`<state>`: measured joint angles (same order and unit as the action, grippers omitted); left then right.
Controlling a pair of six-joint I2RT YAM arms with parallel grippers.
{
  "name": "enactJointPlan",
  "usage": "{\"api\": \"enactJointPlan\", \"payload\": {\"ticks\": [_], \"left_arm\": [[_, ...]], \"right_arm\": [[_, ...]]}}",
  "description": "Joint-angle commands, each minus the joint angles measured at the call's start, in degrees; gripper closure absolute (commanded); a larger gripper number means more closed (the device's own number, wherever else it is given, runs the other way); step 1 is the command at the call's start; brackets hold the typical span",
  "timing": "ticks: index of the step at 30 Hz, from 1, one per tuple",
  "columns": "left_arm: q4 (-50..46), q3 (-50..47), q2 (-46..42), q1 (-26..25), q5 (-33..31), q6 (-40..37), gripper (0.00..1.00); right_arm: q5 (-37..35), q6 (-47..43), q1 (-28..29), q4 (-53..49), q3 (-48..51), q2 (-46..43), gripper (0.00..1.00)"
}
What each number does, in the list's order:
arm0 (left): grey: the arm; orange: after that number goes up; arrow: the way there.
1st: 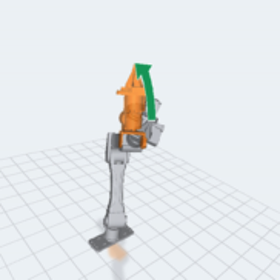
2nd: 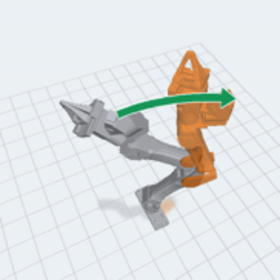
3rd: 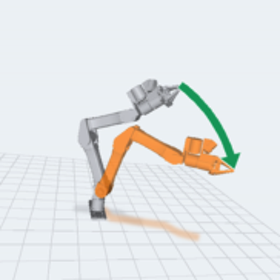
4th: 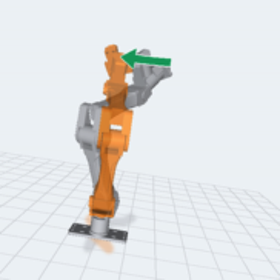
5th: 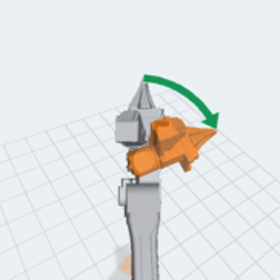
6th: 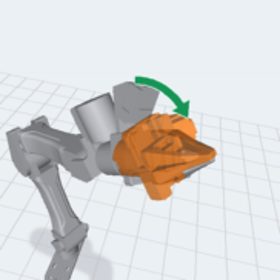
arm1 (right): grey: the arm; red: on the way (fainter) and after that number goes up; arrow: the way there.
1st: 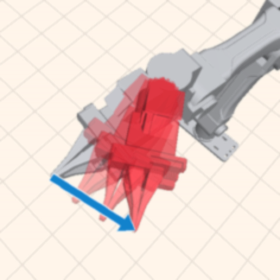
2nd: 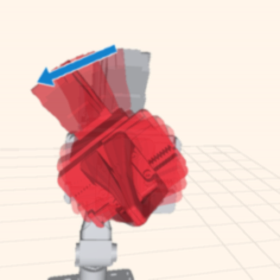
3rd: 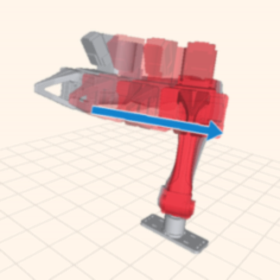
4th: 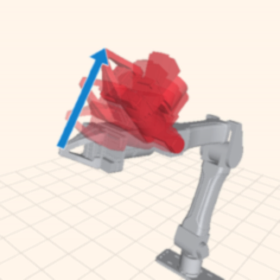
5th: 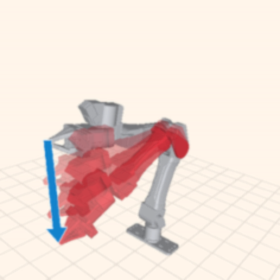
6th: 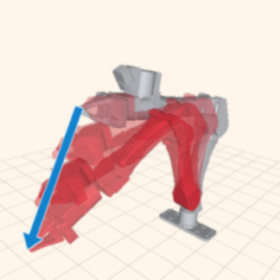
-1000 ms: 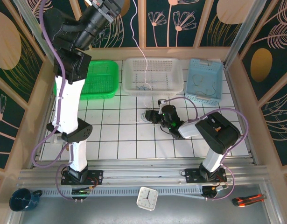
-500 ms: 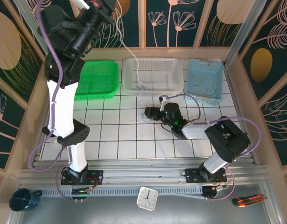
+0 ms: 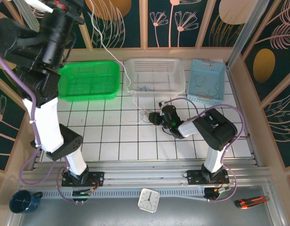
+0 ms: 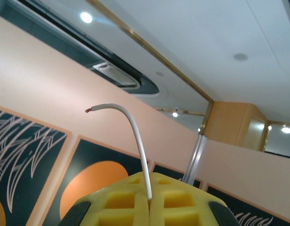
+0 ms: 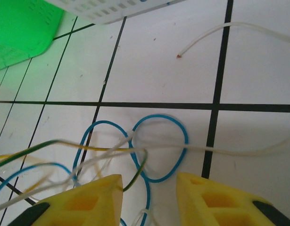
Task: Untangle the cables
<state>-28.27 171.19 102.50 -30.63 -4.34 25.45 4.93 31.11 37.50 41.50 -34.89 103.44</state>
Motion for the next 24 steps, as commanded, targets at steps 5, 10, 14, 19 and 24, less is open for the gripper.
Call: {"api": "enactJointPlan", "payload": {"ticks": [5,10,14,19,24], "left_arm": [[2.92,1.19,-3.96,0.23,-4.03,-3.88,1.0],[2.5,1.16,-4.75,0.25,-6.03,-5.62,1.0],[2.78,1.15,-6.48,0.22,-7.41,-6.6,1.0],[1.88,0.9,-6.63,0.22,-7.58,-6.79,1.0],[1.55,0.84,-6.06,0.22,-6.84,-6.06,1.0]], "right_arm": [[-1.93,1.61,-1.79,-1.84,-0.96,0.54,0.7],[-1.59,2.57,-2.01,-2.45,-1.3,0.25,0.7],[-1.03,2.45,-1.99,-3.6,-1.97,-0.71,0.71],[1.38,1.61,-1.7,-4.35,-2.28,-4.26,0.69],[2.57,-1.48,0.7,-5.57,-2.27,-10.99,0.58]]}}
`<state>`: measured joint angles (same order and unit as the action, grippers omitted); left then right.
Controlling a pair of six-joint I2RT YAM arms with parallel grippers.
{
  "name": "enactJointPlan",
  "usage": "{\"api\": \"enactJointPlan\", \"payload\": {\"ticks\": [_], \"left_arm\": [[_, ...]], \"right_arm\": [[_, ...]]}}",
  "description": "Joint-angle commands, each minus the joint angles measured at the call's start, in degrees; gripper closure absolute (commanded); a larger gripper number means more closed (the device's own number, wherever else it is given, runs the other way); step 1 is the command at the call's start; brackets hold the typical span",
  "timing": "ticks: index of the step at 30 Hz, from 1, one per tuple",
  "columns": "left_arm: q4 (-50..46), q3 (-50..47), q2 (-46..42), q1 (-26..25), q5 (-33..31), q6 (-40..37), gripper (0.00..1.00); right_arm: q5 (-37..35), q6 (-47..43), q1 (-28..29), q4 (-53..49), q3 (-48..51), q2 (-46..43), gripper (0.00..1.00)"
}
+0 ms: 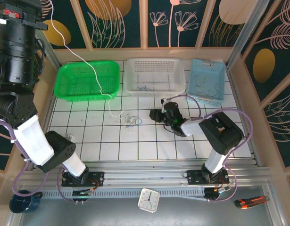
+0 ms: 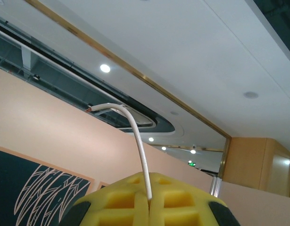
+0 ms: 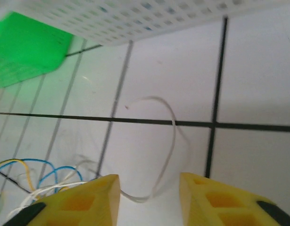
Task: Untangle the cables
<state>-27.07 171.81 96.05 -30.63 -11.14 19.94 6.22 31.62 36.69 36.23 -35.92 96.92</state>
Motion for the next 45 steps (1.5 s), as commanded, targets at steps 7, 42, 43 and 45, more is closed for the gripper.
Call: {"api": "enactJointPlan", "payload": {"ticks": [7,42,43,45], "left_arm": [[0.19,0.23,1.23,0.22,1.02,0.38,1.0],[1.05,-0.17,4.41,0.22,4.15,4.22,1.0],[0.97,0.06,4.56,0.22,4.23,4.31,1.0],[0.8,0.42,4.91,0.23,4.21,4.4,1.0]], "right_arm": [[3.79,-8.84,7.68,-0.47,-3.47,-8.01,0.43],[-19.19,-13.65,22.3,9.09,-22.16,18.25,0.5],[-19.31,-13.52,22.07,9.52,-21.67,18.0,0.63],[-19.09,-13.4,21.77,9.57,-21.1,17.27,0.86]]}}
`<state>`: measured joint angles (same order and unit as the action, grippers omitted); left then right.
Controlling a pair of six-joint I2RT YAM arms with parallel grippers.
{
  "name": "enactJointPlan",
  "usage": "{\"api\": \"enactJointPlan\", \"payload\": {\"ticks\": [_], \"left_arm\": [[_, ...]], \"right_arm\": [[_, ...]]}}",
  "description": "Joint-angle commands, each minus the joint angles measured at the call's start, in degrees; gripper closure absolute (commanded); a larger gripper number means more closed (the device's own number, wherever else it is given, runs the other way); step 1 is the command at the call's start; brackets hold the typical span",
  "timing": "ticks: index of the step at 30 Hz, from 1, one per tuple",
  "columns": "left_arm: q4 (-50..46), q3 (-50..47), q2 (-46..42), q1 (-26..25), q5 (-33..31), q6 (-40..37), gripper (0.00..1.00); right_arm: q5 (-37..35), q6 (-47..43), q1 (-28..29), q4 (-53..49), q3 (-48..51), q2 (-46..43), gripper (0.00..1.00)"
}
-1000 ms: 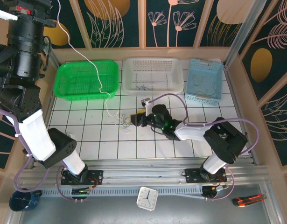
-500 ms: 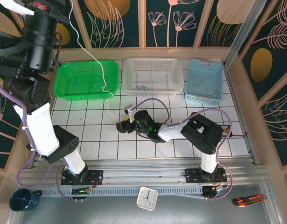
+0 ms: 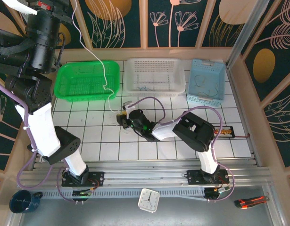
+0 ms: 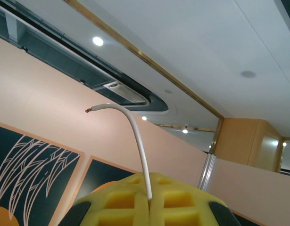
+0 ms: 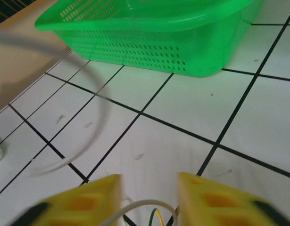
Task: Untangle the cables
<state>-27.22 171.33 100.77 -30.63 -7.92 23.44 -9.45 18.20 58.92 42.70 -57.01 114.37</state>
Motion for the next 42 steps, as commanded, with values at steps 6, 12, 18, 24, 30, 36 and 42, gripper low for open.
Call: {"api": "enactJointPlan", "payload": {"ticks": [6,12,18,24,30,36,42], "left_arm": [[1.29,1.1,0.34,0.22,0.03,0.39,1.0],[2.13,1.03,-0.07,0.22,-1.12,-0.46,1.0],[1.98,1.04,-0.81,0.22,-1.74,-1.02,1.0],[1.41,0.99,-1.74,0.27,-2.48,-1.74,1.0],[1.59,-2.09,-5.36,0.22,-3.76,-3.44,1.0],[1.61,-5.0,-8.42,0.22,-4.78,-4.76,1.0],[1.52,-6.43,-9.87,0.22,-5.52,-5.45,1.0]], "right_arm": [[-3.61,0.74,-1.85,2.29,4.82,-3.98,1.0],[-0.46,8.87,-8.56,5.04,15.24,-9.52,1.0],[2.15,14.36,-14.7,6.38,22.17,-13.77,1.0],[5.57,19.46,-19.49,9.6,26.18,-14.2,1.0],[7.33,22.45,-22.62,11.16,28.0,-14.08,1.0],[8.93,25.76,-25.76,13.62,29.23,-13.14,1.0],[10.65,28.27,-27.23,12.9,28.77,-11.94,1.0]]}}
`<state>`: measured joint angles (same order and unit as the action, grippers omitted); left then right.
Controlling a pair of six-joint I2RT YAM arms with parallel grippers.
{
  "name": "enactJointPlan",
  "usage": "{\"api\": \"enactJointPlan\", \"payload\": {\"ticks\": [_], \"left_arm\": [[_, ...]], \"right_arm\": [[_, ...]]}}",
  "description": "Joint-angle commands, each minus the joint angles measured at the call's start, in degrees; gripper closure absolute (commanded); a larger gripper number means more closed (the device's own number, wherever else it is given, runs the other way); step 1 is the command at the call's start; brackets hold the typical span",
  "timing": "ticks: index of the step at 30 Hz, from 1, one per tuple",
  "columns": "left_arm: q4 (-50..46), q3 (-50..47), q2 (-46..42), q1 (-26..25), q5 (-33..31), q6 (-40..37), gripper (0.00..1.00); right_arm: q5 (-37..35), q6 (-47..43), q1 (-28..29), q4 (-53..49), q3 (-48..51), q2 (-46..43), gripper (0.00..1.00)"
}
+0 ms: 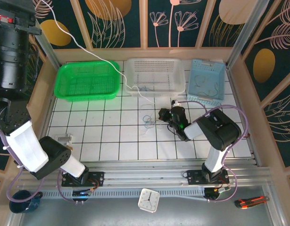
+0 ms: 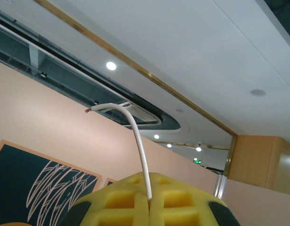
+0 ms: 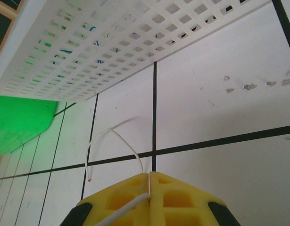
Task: Untangle the cables
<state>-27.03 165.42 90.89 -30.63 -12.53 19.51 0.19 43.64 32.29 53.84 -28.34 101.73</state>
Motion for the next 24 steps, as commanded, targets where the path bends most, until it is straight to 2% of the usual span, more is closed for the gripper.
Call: {"api": "enactJointPlan", "payload": {"ticks": [1,2,6,13,18,24], "left_arm": [[1.34,-0.83,-0.25,0.22,-0.97,-1.61,1.0],[1.35,-1.11,-0.51,0.22,-1.06,-1.71,1.0],[1.11,-2.5,-1.74,0.27,-1.53,-2.12,1.0],[1.03,-4.51,-3.2,0.22,-2.31,-2.98,1.0],[1.06,-6.93,-4.64,0.22,-3.1,-3.8,1.0],[0.31,-7.53,-3.5,0.23,-4.27,-5.32,1.0]], "right_arm": [[1.79,3.71,-0.57,3.04,0.41,1.39,1.0],[2.29,4.64,-2.37,3.56,0.48,1.85,1.0],[3.37,6.75,-3.59,4.51,0.39,3.72,1.0],[3.19,8.2,-4.13,4.08,0.28,4.85,1.0],[5.64,7.4,-4.54,6.0,0.13,5.49,1.0],[7.11,5.59,-3.74,4.87,-0.27,2.4,1.0]]}}
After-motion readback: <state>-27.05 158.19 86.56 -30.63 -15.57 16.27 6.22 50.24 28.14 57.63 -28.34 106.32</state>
